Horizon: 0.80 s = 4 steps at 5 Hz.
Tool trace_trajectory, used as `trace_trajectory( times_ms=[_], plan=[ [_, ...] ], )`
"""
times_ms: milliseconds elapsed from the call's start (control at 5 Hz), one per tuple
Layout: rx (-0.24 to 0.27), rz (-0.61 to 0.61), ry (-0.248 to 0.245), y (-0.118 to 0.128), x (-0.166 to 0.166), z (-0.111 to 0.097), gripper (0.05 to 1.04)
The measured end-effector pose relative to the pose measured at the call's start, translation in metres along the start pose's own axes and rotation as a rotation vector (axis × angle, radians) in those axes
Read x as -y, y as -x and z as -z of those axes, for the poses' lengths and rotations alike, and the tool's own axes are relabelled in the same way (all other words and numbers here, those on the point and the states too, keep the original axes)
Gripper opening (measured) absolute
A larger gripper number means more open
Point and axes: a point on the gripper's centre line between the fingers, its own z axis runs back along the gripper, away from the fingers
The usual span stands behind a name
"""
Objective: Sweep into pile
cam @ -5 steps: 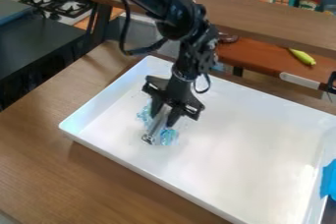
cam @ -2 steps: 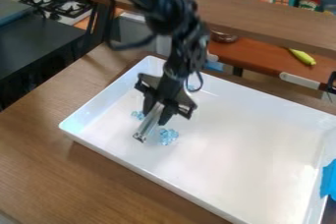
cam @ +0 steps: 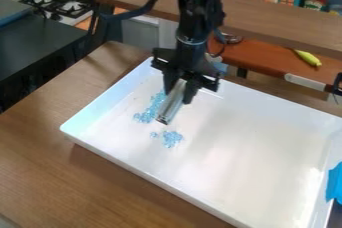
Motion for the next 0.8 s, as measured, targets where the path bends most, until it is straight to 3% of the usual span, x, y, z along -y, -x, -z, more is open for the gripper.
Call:
trace_trajectory(
  times_ms=[200, 400, 800],
  plan=[
    [-0.052, 0.021, -0.001, 0.007, 0.016, 0.013, 0.387],
    [-0.141, -0.014, -0.01, 0.002, 0.023, 0.052, 0.387],
    [-0.196, -0.09, 0.014, -0.002, 0.003, 0.072, 0.387]
  ],
)
